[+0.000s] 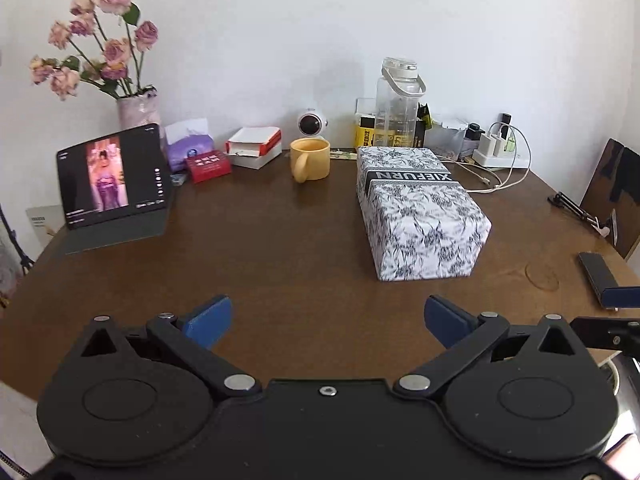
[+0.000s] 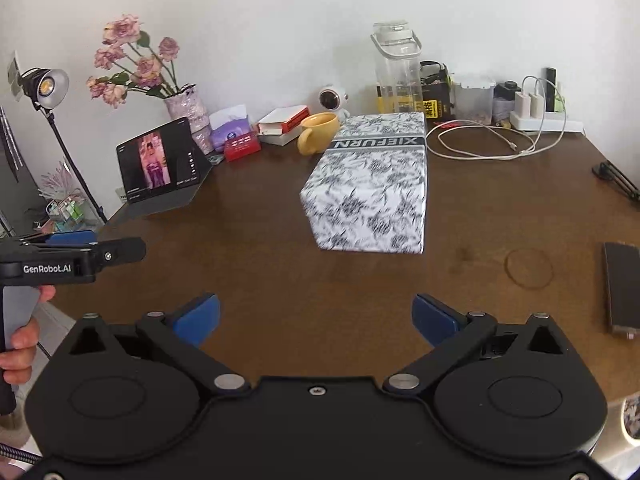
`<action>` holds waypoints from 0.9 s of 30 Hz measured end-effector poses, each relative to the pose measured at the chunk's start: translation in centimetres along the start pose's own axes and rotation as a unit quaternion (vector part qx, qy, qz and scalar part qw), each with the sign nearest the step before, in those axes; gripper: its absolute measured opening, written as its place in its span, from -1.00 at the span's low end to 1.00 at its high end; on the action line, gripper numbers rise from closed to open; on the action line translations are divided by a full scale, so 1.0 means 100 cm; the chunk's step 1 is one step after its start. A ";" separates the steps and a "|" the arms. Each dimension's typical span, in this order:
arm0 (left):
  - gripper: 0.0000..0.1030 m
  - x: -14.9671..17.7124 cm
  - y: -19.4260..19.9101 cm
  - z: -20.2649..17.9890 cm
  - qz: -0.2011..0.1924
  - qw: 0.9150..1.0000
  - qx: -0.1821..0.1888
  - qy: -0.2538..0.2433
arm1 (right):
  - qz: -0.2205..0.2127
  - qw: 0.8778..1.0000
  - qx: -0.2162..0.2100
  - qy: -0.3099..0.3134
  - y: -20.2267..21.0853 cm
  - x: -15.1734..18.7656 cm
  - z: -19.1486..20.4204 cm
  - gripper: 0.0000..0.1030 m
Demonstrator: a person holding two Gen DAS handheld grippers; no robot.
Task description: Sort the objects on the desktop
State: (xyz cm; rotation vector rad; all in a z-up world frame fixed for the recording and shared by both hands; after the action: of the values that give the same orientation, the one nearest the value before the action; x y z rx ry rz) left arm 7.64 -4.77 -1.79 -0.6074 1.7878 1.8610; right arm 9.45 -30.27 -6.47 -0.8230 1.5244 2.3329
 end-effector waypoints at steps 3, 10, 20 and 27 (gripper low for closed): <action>1.00 0.014 0.013 0.002 -0.001 1.000 -0.001 0.004 | 0.002 1.000 -0.002 0.001 0.005 0.012 0.008 1.00; 1.00 0.043 0.032 0.010 -0.001 1.000 -0.002 0.021 | 0.012 1.000 -0.003 0.007 0.016 0.038 0.023 1.00; 1.00 0.061 0.048 0.011 -0.018 0.999 0.006 0.041 | 0.011 1.000 0.004 0.025 0.029 0.050 0.034 1.00; 1.00 0.064 0.055 0.005 -0.032 0.999 0.004 0.033 | 0.009 1.000 0.002 0.024 0.033 0.055 0.033 1.00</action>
State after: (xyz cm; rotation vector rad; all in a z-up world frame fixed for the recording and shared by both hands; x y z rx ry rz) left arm -0.79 -4.12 -1.38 -0.7234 1.7959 1.8096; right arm 2.31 -29.30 -6.08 -0.8746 1.5624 2.3374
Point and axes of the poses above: each gripper's, at about its wrist camera, not at the fingertips, and y roughly against the way its jaws point, z to its left, x to its underside, the point moved 2 cm from there along -y, roughly the way its jaws point, and after that the axes turned 15 degrees about z, right-handed, at the moved point
